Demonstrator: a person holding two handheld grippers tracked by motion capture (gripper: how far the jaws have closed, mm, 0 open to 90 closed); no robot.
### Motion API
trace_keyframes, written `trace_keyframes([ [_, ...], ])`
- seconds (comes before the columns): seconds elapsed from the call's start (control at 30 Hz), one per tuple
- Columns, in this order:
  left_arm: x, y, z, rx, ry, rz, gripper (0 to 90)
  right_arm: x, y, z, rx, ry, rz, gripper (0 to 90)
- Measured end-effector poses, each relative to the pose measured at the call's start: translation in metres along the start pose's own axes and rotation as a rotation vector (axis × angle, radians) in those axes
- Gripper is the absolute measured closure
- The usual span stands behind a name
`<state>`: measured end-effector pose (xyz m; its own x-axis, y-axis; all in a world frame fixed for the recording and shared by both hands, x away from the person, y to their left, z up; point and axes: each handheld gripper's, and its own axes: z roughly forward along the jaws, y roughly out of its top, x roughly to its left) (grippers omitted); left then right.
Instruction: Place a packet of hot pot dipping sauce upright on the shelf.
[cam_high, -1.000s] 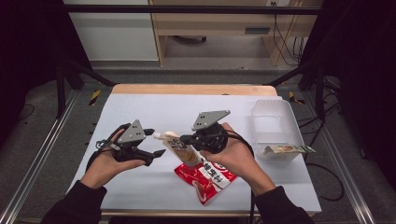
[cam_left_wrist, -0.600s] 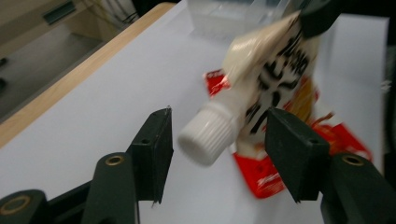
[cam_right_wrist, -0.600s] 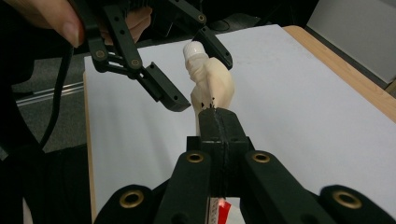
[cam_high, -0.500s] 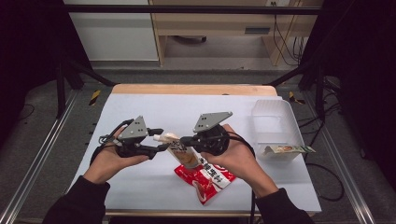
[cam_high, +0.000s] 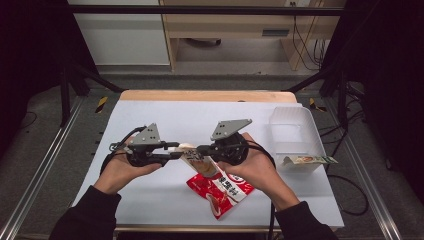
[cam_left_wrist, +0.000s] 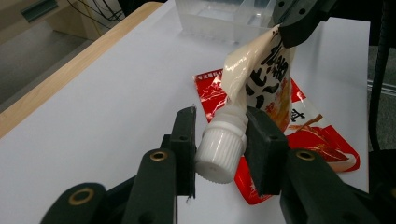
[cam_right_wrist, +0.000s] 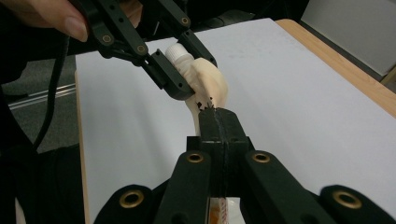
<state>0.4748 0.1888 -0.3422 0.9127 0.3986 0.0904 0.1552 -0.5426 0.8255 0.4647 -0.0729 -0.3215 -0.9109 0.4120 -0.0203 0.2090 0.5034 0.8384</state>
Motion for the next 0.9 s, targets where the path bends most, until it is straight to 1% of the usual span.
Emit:
trace_keyframes([
  [0.07, -0.001, 0.002, 0.0, 0.006, -0.005, 0.001, 70.6, -0.001, -0.001, 0.0, 0.002, -0.006, 0.004, 90.0],
  [0.1, -0.002, 0.007, -0.001, 0.012, 0.0, 0.008, 71.0, -0.004, -0.003, -0.002, 0.0, -0.014, 0.007, 90.0],
  [0.13, -0.002, 0.007, -0.001, 0.012, 0.0, 0.008, 71.3, -0.004, -0.003, -0.002, 0.0, -0.014, 0.007, 90.0],
  [0.17, -0.003, 0.014, -0.001, 0.019, 0.005, 0.022, 71.6, -0.006, -0.004, -0.004, -0.007, -0.02, 0.017, 90.0],
  [0.2, -0.003, 0.014, -0.001, 0.019, 0.005, 0.022, 71.9, -0.006, -0.004, -0.004, -0.007, -0.02, 0.017, 90.0],
  [0.23, -0.003, 0.022, -0.001, 0.03, 0.0, 0.03, 72.1, -0.007, -0.004, -0.007, -0.013, -0.03, 0.021, 90.0],
  [0.27, -0.003, 0.022, -0.001, 0.03, 0.0, 0.03, 72.3, -0.007, -0.004, -0.007, -0.013, -0.03, 0.021, 90.0],
  [0.3, -0.003, 0.028, -0.001, 0.045, -0.007, 0.046, 72.5, -0.009, -0.006, -0.01, -0.017, -0.04, 0.026, 90.0],
  [0.33, -0.003, 0.035, -0.001, 0.072, -0.018, 0.064, 72.7, -0.01, -0.006, -0.011, -0.014, -0.043, 0.025, 90.0],
  [0.4, -0.005, 0.043, 0.0, 0.104, -0.029, 0.086, 73.1, -0.011, -0.008, -0.014, -0.01, -0.049, 0.027, 90.0],
  [0.43, -0.006, 0.047, 0.0, 0.126, -0.03, 0.105, 73.2, -0.012, -0.009, -0.014, -0.005, -0.05, 0.027, 90.0],
  [0.47, -0.006, 0.047, 0.0, 0.126, -0.03, 0.105, 73.3, -0.012, -0.009, -0.014, -0.005, -0.05, 0.027, 90.0],
  [0.5, -0.008, 0.05, 0.001, 0.141, -0.032, 0.114, 73.4, -0.012, -0.011, -0.015, 0.002, -0.046, 0.028, 90.0],
  [0.57, -0.009, 0.055, 0.001, 0.154, -0.029, 0.13, 73.4, -0.012, -0.013, -0.016, 0.005, -0.046, 0.021, 89.8],
  [0.6, -0.009, 0.055, 0.001, 0.154, -0.029, 0.13, 73.5, -0.012, -0.013, -0.016, 0.005, -0.046, 0.021, 89.8],
  [0.63, -0.008, 0.058, 0.0, 0.169, -0.038, 0.14, 73.6, -0.011, -0.013, -0.016, 0.005, -0.046, 0.018, 89.6],
  [0.87, -0.008, 0.061, -0.001, 0.176, -0.041, 0.142, 73.8, -0.012, -0.013, -0.016, 0.007, -0.042, 0.012, 89.1],
  [0.9, -0.008, 0.061, -0.002, 0.18, -0.049, 0.143, 73.8, -0.012, -0.012, -0.016, 0.011, -0.041, 0.007, 88.2],
])
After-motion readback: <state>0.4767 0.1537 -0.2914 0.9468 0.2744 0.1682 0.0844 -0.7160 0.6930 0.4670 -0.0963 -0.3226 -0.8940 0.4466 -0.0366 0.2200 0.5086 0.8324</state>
